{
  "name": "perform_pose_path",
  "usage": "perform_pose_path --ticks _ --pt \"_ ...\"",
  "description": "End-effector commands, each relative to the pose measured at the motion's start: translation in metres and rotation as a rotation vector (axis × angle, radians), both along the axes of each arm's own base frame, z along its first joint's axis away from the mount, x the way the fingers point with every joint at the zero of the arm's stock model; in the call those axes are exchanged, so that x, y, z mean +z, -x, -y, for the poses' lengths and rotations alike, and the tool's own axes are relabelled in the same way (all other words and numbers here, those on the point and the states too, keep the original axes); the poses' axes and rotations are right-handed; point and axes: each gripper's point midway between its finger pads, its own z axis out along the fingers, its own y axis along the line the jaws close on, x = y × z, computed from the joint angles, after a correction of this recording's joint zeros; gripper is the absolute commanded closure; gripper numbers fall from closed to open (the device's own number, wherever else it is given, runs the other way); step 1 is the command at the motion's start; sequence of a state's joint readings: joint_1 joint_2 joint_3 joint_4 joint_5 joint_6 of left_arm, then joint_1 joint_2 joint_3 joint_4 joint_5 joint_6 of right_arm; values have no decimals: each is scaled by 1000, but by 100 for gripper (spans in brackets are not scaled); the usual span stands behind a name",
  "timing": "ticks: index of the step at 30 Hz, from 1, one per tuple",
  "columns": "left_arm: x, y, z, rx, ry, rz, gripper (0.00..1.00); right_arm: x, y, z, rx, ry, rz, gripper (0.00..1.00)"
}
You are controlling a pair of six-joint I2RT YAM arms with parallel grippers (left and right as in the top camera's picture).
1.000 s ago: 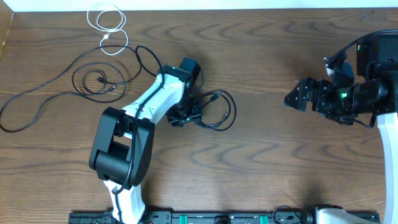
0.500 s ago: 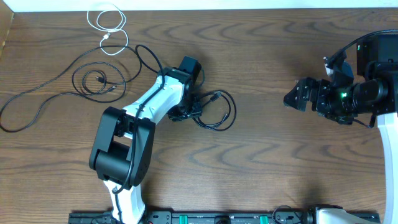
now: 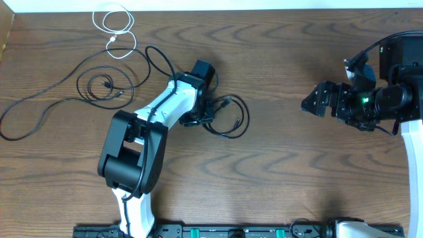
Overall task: Untangle cables
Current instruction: 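Lower the left gripper and grasp the center black coil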
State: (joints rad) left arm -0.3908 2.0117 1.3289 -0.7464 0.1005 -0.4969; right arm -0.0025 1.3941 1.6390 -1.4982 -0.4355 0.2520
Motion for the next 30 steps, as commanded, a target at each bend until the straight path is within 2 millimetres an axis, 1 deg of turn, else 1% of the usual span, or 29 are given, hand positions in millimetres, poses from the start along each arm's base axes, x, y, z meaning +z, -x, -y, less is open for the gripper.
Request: perform_pose_path --ticks 1,3,4,5,6,7,11,12,15,16,18,20,21,22,24,26,27,29,30 --pt "-9 2 -5 -3 -27 -15 60 -1 1 -7 18 -17 -5 1" --pt "-9 2 -5 -3 -27 -15 61 0 1 -7 18 -17 -3 1" --pt "-9 2 -5 -4 -27 -15 66 0 1 -7 18 -17 -3 1" --pt "-9 2 -5 -4 -27 -15 74 0 1 -7 18 -17 -3 1" --pt "-9 2 -5 -4 -28 -16 85 0 1 -7 18 -17 -3 1" --pt "-9 3 -5 -3 -28 -18 92 0 1 -7 18 -17 -3 1" --pt "-1 4 -3 -10 -14 -25 92 -1 1 -7 18 -17 -4 1" --pt "5 4 -1 -25 -3 -21 93 -1 0 -7 18 -17 -2 1" --pt "35 -1 11 -80 67 16 93 0 -3 -7 18 -17 12 1" --pt "49 -3 16 -90 99 38 93 1 -4 -7 18 -17 17 1" --pt "84 -6 31 -104 194 97 93 2 -7 -7 18 -17 30 1" --pt "123 -4 46 -127 312 160 93 2 -8 -7 18 -17 38 1" --pt "143 -2 54 -142 372 194 93 3 -9 -7 18 -17 41 1" --pt "167 2 62 -164 443 235 93 3 -9 -7 18 -17 43 1" --pt "205 11 72 -204 549 304 93 3 -11 -8 19 -18 51 1" --pt "242 22 76 -226 632 369 93 3 -12 -10 26 -18 57 1" --pt "256 27 76 -220 655 397 93 2 -13 -11 31 -19 59 1" --pt "279 35 72 -200 683 443 92 1 -12 -17 35 -29 51 1" --pt "289 39 71 -193 696 465 93 2 -11 -23 49 -52 49 1"
